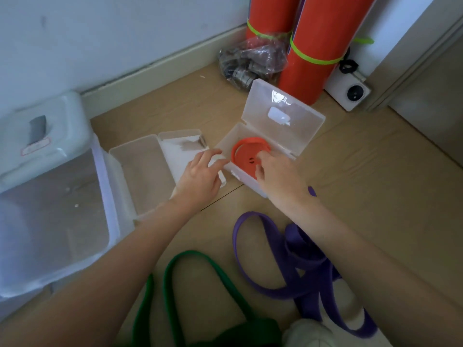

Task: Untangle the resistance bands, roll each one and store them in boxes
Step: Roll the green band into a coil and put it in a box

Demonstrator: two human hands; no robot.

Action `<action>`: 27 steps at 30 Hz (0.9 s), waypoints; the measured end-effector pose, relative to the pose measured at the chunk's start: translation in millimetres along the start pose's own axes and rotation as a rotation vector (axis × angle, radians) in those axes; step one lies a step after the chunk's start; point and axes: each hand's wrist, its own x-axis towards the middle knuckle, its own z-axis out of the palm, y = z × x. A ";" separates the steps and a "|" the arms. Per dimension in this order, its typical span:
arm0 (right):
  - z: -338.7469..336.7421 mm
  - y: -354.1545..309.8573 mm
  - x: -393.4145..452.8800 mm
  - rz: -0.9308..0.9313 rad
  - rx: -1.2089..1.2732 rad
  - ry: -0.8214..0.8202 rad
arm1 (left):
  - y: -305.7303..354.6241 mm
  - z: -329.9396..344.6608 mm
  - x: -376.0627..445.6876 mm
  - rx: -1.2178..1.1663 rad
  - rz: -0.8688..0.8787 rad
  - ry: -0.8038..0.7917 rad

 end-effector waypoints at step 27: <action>-144.8 -149.6 -144.9 -0.542 0.247 -0.831 | 61.8 -166.6 -204.3 -0.598 -0.227 -0.707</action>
